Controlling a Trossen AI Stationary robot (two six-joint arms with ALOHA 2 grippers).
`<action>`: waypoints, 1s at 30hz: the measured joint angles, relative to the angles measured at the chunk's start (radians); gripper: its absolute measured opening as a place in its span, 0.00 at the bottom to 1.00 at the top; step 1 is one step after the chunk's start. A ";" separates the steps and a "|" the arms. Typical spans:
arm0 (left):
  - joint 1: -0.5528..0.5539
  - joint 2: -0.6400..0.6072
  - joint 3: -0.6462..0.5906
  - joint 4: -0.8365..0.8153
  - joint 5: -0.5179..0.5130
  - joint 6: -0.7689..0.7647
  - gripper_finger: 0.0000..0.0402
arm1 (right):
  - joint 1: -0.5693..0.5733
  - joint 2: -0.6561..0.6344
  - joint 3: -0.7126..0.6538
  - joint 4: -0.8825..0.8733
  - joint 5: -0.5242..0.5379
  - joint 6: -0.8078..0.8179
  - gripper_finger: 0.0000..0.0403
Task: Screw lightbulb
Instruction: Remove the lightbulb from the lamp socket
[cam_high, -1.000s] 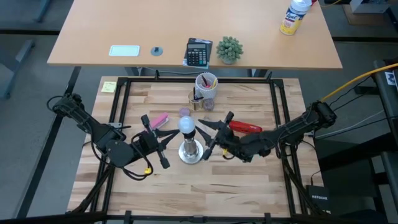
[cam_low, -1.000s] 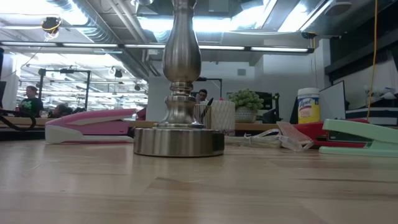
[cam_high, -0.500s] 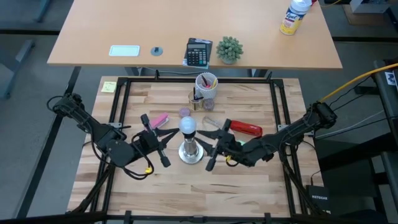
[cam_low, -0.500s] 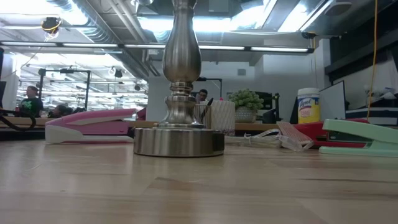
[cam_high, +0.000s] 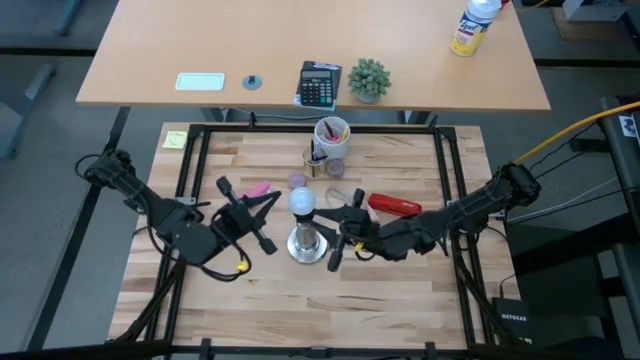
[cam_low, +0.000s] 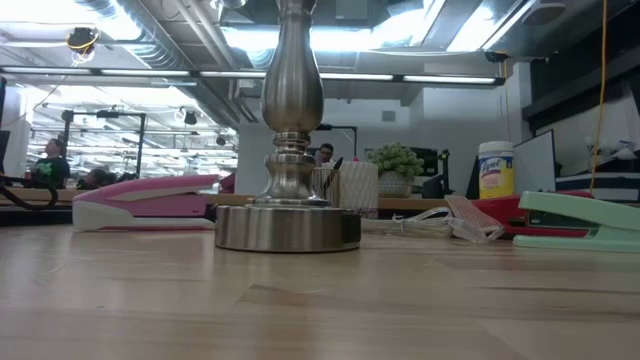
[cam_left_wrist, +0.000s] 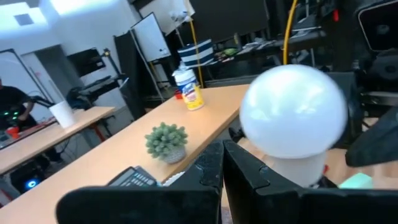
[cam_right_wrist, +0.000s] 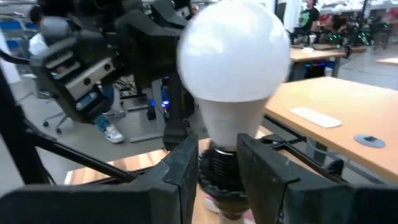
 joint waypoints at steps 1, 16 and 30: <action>0.007 0.000 0.000 0.000 0.000 0.000 0.00 | 0.000 0.000 0.000 -0.010 0.002 0.015 0.29; 0.010 0.000 0.000 -0.005 0.000 0.003 0.00 | -0.011 0.000 0.000 -0.039 -0.036 0.037 0.29; -0.010 0.000 0.000 -0.005 0.000 0.003 0.00 | -0.011 0.000 0.000 -0.057 -0.036 0.039 0.31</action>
